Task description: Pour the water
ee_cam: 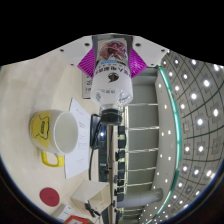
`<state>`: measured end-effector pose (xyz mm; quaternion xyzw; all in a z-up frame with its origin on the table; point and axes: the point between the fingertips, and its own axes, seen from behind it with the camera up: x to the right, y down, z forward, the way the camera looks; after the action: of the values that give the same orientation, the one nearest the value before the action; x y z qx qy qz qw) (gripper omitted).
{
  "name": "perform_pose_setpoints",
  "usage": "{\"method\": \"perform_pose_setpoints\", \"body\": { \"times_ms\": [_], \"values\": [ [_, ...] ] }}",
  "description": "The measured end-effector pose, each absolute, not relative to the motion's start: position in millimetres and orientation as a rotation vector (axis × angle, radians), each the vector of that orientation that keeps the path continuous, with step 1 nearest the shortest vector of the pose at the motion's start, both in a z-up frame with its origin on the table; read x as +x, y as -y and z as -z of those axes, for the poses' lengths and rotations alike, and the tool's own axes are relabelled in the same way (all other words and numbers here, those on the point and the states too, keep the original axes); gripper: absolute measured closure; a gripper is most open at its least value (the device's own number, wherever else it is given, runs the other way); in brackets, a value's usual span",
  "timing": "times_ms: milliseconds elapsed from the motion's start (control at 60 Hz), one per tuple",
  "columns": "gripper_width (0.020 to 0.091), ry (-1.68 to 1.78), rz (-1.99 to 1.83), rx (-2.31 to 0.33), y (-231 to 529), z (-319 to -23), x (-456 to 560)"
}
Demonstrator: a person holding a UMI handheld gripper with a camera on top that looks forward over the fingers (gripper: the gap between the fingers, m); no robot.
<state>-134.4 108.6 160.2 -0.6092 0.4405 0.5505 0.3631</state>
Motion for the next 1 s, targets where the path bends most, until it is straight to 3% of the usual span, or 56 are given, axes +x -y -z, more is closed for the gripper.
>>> {"method": "perform_pose_setpoints", "body": {
  "times_ms": [283, 300, 500, 750, 883, 1000],
  "values": [
    [0.0709, -1.453, -1.745, -1.361, -121.9, -148.7, -117.7],
    [0.0706, -1.46, -1.753, -1.359, -110.4, -158.0, -113.4],
    [0.0705, -1.418, -1.725, -1.442, -120.8, -153.2, -116.0],
    [0.0704, -0.774, -1.159, -1.757, -131.0, -189.3, -62.3],
    [0.0702, -0.473, -0.781, -1.77, -134.5, -226.3, 10.8],
    [0.0703, -0.293, -0.455, -1.764, -139.2, -234.8, 83.6]
  ]
}}
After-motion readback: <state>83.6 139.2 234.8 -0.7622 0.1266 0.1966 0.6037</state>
